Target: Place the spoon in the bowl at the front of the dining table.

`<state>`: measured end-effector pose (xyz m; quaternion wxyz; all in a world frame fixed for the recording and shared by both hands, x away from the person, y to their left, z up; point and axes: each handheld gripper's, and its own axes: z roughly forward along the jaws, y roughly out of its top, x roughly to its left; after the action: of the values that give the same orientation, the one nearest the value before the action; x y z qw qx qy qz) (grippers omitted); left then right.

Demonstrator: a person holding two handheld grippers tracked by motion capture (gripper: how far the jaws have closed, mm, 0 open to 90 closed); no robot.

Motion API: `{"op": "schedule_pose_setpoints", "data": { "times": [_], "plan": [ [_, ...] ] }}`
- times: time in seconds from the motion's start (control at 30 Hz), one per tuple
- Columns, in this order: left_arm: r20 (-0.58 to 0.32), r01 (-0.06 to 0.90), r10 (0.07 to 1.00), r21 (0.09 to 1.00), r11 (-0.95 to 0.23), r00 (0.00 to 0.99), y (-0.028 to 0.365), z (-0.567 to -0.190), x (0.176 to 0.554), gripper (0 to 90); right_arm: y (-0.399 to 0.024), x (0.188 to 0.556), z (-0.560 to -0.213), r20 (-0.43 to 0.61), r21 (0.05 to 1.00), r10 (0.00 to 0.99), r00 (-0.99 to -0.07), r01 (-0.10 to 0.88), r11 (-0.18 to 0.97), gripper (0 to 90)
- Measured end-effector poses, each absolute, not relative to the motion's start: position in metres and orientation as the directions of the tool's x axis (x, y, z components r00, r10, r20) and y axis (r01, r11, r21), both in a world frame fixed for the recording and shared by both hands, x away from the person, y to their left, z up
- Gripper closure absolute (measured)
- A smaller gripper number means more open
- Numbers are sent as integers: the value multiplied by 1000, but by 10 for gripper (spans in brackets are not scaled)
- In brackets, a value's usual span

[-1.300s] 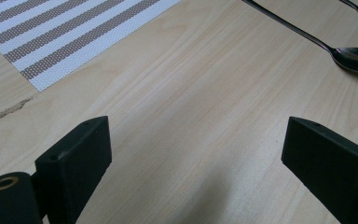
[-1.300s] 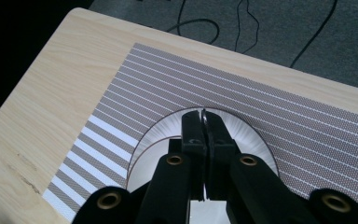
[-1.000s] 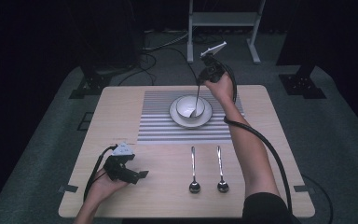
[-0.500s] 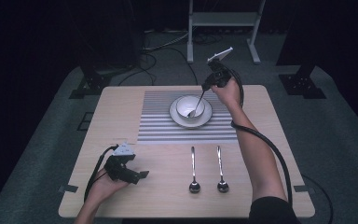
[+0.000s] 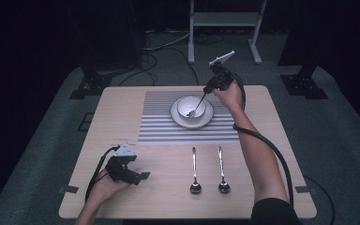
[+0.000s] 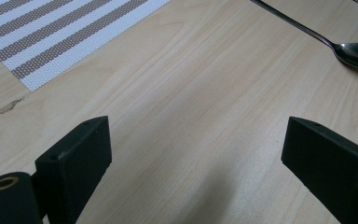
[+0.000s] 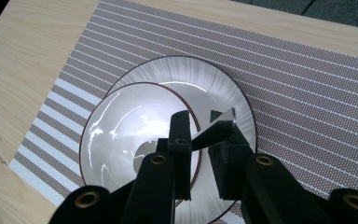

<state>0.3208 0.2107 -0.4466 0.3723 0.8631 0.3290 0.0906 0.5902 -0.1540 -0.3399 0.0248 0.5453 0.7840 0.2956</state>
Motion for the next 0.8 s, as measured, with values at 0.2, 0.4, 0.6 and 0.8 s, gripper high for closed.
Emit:
{"op": "schedule_pose_setpoints", "data": {
  "times": [0.2,0.4,0.6,0.8],
  "plan": [
    [-88,500,634,701,-509,768,211,-447,321,73,-154,591,-343,277,479,872,-405,844,240,758],
    [-87,499,633,699,-511,769,210,-447,321,73,-155,591,-349,279,466,872,-402,851,243,731],
    [-90,500,630,699,-512,771,209,-448,321,73,-159,591,-355,289,451,869,-402,858,247,713],
    [-89,499,630,699,-512,771,209,-448,322,73,-162,589,-358,291,438,868,-403,862,254,708]
  ]
}}
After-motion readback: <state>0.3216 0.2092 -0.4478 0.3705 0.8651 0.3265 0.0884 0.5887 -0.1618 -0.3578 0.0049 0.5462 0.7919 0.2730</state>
